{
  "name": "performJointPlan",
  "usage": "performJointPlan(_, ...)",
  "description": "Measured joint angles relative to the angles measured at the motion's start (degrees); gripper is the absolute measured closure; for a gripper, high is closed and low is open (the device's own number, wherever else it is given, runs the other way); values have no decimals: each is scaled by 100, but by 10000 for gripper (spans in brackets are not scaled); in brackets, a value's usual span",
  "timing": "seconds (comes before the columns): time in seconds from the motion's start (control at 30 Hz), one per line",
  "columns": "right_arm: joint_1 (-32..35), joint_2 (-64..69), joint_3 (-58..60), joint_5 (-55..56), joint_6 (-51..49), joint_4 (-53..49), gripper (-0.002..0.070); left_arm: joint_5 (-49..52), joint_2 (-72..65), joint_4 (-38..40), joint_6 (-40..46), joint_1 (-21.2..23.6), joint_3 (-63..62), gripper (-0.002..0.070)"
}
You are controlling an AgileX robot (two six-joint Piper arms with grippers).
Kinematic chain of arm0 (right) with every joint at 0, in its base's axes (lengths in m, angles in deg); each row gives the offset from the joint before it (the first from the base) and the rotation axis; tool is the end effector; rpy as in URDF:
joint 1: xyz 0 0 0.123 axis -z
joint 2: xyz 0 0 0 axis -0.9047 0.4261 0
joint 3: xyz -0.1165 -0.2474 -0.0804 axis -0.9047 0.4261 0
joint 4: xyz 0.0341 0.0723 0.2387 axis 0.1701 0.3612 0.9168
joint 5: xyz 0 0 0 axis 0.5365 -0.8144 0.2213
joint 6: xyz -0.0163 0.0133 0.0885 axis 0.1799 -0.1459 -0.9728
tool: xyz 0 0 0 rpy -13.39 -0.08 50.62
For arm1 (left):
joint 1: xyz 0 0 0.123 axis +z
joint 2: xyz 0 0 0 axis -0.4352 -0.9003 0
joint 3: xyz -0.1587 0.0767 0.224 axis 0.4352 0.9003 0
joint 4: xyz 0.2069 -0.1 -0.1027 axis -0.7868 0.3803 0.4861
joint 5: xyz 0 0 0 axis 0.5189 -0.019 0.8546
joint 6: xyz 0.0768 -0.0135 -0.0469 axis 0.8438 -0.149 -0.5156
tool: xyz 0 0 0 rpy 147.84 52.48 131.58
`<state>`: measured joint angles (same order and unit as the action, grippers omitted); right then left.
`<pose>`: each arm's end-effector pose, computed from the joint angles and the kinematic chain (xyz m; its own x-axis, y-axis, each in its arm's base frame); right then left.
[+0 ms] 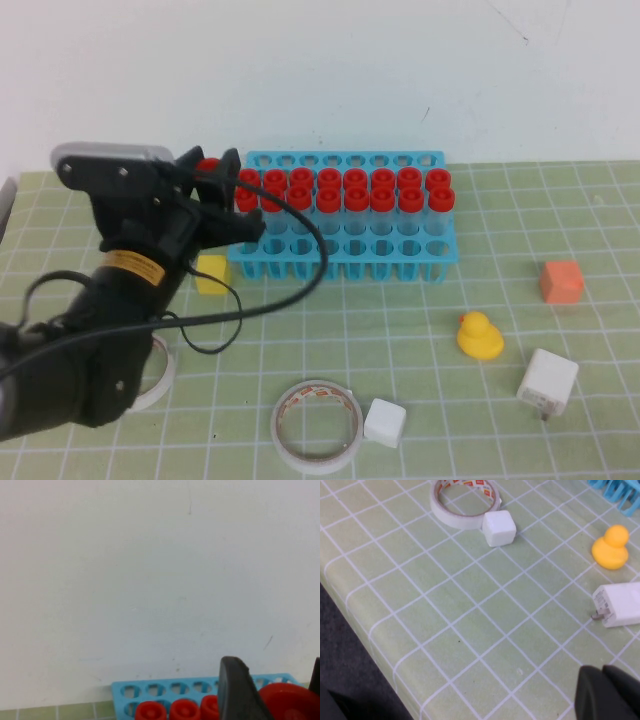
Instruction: Place the test tubes
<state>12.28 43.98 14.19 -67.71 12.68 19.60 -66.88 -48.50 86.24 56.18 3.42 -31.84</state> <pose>0.0524 0.0431 0.2620 -0.2691 -0.5240 -0.8081 -0.7309 0.6575 -0.1830 0.3104 -0.1165 0.2502 0.0521 -0.2537 -0.9659 0.2905 0.9292 -0.2284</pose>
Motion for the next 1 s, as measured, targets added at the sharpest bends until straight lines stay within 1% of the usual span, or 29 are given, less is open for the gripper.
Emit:
performJointPlan(0.13,0,0,0,0,0,0,678,-318,-474,113,217,0,-81,418)
performJointPlan(0.57,0,0,0,0,0,0,678,-111,-1430,642,267,0,-1056,418)
performJointPlan(0.77,0,0,0,0,0,0,678,-50,-1814,652,537,0,-1314,418)
performJointPlan(1.0,0,0,0,0,0,0,678,-54,-1852,665,834,0,-1377,418)
